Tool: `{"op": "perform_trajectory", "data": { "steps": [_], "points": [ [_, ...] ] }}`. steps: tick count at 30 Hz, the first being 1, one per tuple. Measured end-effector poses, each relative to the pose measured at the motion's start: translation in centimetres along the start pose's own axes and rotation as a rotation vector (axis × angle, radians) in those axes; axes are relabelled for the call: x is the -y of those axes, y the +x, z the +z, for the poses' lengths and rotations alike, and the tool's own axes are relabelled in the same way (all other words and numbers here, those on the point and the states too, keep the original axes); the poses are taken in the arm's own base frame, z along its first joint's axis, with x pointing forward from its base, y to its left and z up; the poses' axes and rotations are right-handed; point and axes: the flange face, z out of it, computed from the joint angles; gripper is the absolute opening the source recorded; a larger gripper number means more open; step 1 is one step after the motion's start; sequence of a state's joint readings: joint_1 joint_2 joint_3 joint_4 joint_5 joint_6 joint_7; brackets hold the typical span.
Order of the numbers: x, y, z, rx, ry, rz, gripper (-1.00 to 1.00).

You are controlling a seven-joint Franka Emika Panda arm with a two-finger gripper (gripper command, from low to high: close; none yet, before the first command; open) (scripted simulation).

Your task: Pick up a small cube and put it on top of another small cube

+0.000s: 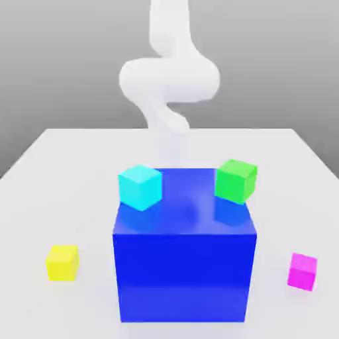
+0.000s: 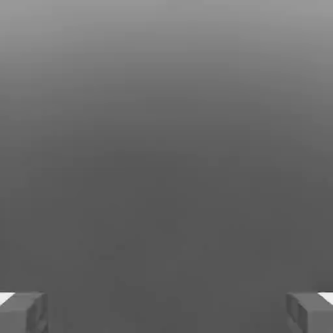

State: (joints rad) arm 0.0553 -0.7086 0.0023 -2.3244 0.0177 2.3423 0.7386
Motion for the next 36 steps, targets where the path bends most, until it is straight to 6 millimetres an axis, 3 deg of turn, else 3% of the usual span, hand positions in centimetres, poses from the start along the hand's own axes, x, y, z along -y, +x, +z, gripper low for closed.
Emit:
{"op": "perform_trajectory", "data": {
  "steps": [6, 13, 19, 24, 29, 30, 36],
  "points": [
    [2.8, -6.5, 12.4, 0.207, -0.037, -0.234, 0.00],
    [3.5, -18.1, 23.9, 0.423, -0.080, -0.516, 0.00],
    [1.6, -30.6, 30.6, 0.597, -0.114, -0.790, 0.00],
    [-2.9, -39.3, 34.7, 0.720, -0.161, -0.992, 0.00],
    [-6.0, -43.1, 38.9, 0.742, -0.169, -1.028, 0.00],
    [-6.5, -43.6, 39.7, 0.742, -0.169, -1.028, -1.00],
    [-6.8, -43.9, 40.0, 0.743, -0.170, -1.029, -1.00]
  ]
}}
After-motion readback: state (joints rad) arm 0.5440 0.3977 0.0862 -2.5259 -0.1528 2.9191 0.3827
